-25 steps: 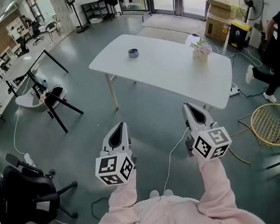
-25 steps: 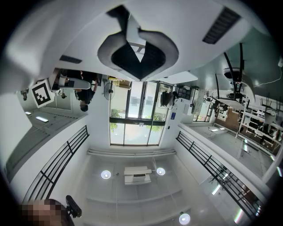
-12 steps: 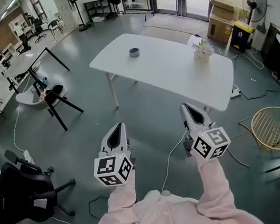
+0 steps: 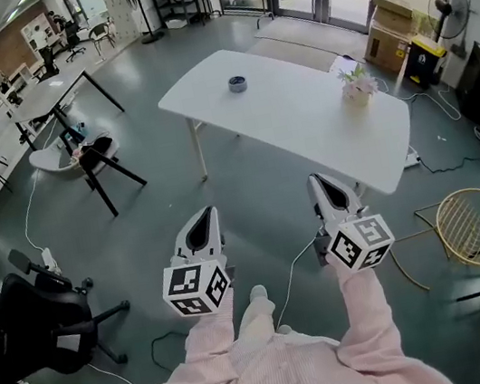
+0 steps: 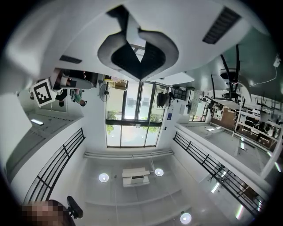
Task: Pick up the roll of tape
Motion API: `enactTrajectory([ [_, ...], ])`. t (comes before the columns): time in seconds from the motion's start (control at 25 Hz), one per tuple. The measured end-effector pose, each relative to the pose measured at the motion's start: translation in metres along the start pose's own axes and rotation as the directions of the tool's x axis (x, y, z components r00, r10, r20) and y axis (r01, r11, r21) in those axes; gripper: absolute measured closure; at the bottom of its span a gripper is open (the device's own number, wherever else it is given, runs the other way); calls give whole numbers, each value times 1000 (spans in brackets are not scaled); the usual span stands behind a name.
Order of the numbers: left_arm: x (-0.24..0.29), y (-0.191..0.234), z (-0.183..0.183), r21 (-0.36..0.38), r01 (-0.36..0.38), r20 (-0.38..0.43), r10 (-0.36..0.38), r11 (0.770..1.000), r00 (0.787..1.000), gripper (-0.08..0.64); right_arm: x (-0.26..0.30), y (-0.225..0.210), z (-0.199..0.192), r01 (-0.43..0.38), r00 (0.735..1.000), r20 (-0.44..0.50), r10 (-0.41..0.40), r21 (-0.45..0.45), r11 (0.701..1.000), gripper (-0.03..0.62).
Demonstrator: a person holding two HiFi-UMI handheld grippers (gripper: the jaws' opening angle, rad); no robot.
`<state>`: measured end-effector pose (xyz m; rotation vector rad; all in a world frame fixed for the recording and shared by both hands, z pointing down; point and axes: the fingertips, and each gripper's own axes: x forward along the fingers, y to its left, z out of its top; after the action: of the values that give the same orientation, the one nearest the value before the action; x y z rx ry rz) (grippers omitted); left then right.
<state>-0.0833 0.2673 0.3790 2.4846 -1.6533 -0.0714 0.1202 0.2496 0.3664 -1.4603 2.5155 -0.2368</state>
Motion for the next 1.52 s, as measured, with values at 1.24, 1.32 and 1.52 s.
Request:
enactTrajectory([
  [1.24, 247, 142, 22, -21, 60, -30, -60, 998, 998, 560, 246, -110, -34, 89, 995, -46, -89, 6, 996, 471],
  [1.32, 257, 147, 23, -19, 67, -29, -67, 998, 997, 560, 256, -114, -36, 92, 995, -45, -92, 9, 996, 468],
  [1.52, 275, 157, 19, -23, 70, -48, -71, 997, 996, 560, 278, -122, -41, 96, 994, -53, -95, 20, 995, 459],
])
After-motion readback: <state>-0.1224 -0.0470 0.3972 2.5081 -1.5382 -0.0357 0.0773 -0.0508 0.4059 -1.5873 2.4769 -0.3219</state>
